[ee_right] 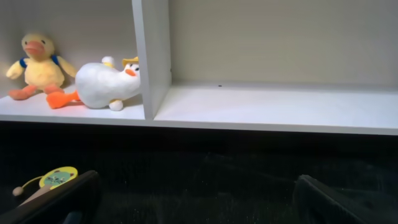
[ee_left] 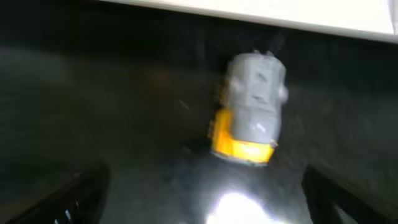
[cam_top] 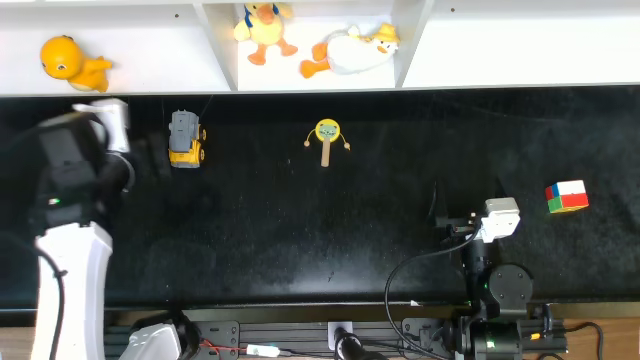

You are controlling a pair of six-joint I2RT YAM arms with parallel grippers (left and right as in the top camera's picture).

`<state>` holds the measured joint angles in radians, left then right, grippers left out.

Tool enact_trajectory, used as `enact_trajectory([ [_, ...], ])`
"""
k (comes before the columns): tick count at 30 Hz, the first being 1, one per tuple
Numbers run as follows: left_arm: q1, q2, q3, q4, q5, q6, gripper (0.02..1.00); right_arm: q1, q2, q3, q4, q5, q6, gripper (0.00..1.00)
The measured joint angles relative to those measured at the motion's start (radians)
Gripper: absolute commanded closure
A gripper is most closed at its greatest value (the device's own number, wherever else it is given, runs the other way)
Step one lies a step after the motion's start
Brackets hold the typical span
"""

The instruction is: Store Toys

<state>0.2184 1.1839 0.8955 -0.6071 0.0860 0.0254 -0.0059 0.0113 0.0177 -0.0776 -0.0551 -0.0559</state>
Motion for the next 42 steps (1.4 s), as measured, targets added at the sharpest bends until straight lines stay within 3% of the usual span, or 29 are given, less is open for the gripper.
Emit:
enact_trajectory([
  [9,-0.185,0.147,-0.024,0.091,-0.024,0.004,0.02,0.0,0.0,0.0,0.0,0.0,0.0,0.005],
  [17,-0.241,0.314,-0.024,0.204,-0.08,0.01,0.025,0.0,0.0,0.0,-0.001,0.0,0.0,0.005],
  [29,-0.241,0.361,-0.025,0.238,-0.133,0.025,0.483,0.0,0.0,0.0,-0.001,0.0,0.0,0.005],
  [33,-0.241,0.341,-0.039,0.25,-0.136,0.028,0.538,0.0,0.0,0.0,0.0,0.0,0.0,0.005],
  [42,-0.241,0.039,-0.266,0.227,-0.133,0.0,0.538,0.0,0.0,0.0,0.001,0.0,0.0,0.005],
])
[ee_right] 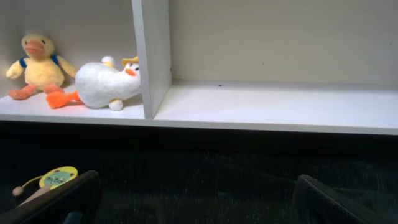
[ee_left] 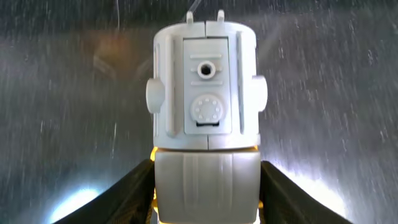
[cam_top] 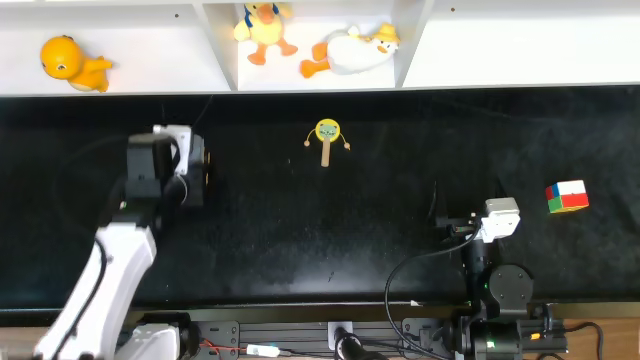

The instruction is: Store Toys

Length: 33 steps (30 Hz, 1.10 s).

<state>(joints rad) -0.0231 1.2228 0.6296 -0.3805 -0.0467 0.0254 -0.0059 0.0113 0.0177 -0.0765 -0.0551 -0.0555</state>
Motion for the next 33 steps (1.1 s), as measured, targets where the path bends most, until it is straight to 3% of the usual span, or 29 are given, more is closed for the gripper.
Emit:
enact_trajectory([
  [6,0.0,-0.163,-0.025,-0.107,0.033,-0.02,0.566,0.0,0.0,0.0,-0.002,0.0,0.0,0.005],
  [14,-0.002,-0.154,0.091,-0.121,0.043,-0.02,0.577,0.0,0.0,0.0,-0.002,0.0,0.0,0.005],
  [33,-0.002,0.332,0.513,0.055,0.043,0.008,0.575,0.0,0.0,0.0,-0.001,0.0,0.0,0.005],
])
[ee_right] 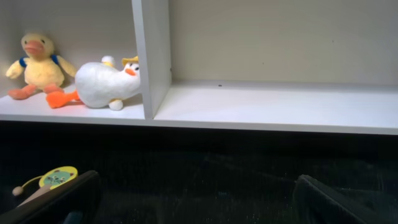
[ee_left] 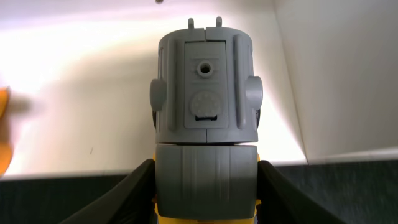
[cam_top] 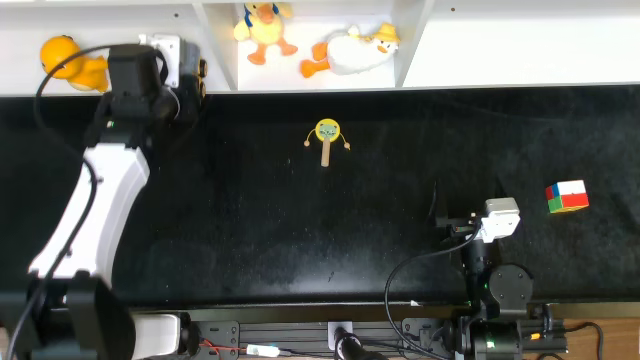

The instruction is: Store Toys

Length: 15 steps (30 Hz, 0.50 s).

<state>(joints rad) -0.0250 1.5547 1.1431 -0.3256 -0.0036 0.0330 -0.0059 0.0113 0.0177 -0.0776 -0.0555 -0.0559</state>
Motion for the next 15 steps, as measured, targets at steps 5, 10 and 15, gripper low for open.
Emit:
enact_trajectory([
  [5,0.0,0.08,0.043,0.046,-0.001,0.003,0.02,0.0,0.0,0.0,-0.001,0.0,0.0,0.005],
  [10,0.0,0.08,0.043,0.028,-0.001,0.003,0.02,0.0,0.0,0.0,-0.001,0.0,0.0,0.005],
  [15,0.0,-0.028,-0.076,0.041,-0.002,0.003,0.02,0.0,0.0,0.0,0.0,0.0,0.0,0.007],
])
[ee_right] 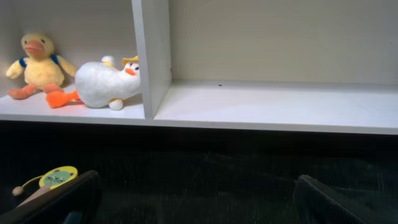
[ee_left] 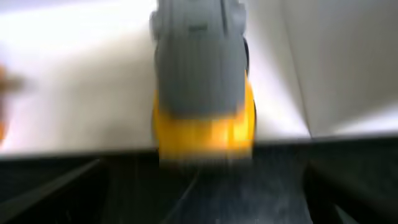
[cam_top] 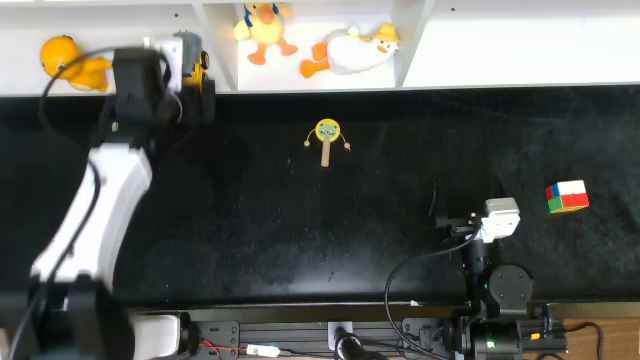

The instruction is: Store Toys

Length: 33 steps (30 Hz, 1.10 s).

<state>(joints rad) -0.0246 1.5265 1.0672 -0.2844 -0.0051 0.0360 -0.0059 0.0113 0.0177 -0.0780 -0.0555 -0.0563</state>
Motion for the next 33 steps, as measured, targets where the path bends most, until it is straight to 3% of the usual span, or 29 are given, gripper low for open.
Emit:
enact_trajectory([
  [7,0.0,-0.551,-0.495,0.145,-0.079,0.0,0.02,0.0,0.0,0.0,0.001,0.0,0.0,0.005],
  [13,0.001,-0.925,-0.866,0.392,-0.067,0.0,0.02,0.0,0.0,0.0,0.0,0.001,0.0,0.005],
  [16,0.001,-1.085,-0.981,0.404,-0.065,-0.002,0.02,0.0,0.0,0.0,0.0,0.0,0.001,0.007],
  [24,-0.007,-1.423,-1.053,0.208,-0.068,-0.004,0.02,0.0,0.0,0.0,0.0,0.0,0.0,0.005],
  [33,-0.006,-1.511,-1.056,0.204,-0.066,-0.096,0.02,0.0,0.0,0.0,0.0,0.0,0.0,0.005],
])
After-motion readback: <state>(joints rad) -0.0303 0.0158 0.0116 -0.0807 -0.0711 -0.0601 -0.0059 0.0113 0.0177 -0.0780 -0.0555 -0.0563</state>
